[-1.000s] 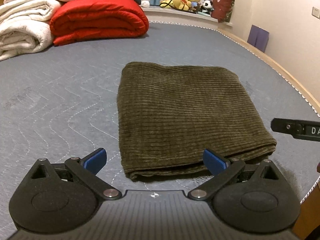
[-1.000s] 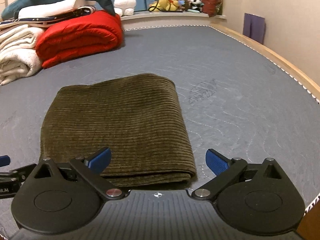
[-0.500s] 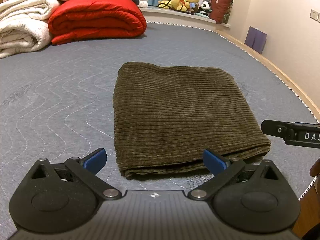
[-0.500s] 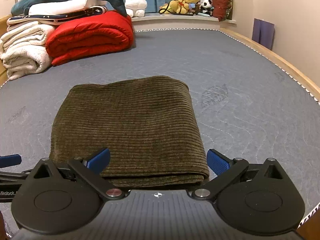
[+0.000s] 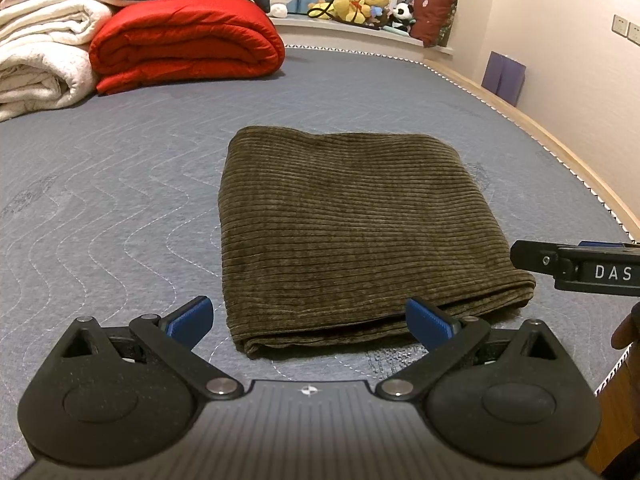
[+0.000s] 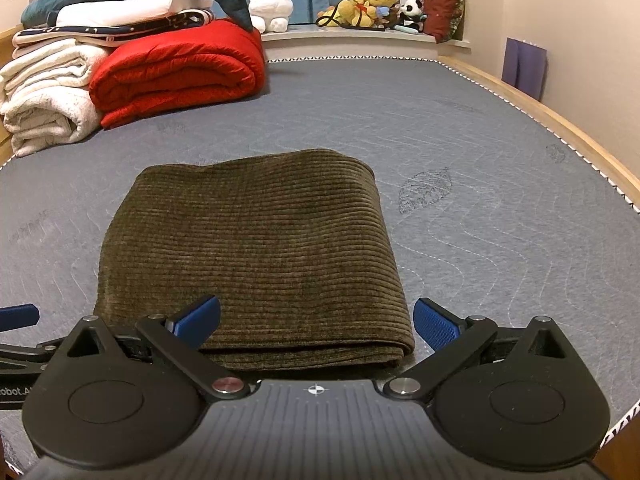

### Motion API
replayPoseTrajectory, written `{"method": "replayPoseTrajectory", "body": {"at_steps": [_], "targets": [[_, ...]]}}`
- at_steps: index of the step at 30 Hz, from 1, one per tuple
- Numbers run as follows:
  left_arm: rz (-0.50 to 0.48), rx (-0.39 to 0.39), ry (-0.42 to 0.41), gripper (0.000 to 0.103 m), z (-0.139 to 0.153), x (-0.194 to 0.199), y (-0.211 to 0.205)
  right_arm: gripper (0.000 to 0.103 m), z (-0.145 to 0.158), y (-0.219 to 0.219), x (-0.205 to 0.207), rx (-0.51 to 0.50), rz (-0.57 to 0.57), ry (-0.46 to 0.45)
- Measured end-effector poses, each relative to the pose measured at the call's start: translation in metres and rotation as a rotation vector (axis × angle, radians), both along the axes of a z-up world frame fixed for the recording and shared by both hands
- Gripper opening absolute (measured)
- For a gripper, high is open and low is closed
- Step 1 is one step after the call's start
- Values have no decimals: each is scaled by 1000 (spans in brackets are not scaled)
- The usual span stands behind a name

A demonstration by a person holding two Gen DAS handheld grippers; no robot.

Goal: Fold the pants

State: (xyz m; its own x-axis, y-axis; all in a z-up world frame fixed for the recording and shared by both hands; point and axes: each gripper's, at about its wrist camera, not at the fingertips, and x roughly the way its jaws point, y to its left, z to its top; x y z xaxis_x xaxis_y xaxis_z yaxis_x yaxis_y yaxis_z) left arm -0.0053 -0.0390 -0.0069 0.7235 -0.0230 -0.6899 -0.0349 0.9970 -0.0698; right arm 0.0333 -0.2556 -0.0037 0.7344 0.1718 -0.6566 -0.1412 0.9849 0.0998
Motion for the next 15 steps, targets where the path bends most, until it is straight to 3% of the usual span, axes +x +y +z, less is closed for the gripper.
{"method": "replayPoseTrajectory", "body": {"at_steps": [15], "targets": [[-18,-6,1,103,-1,1,-3,102,0,2,-1,-12,12,-2]]}}
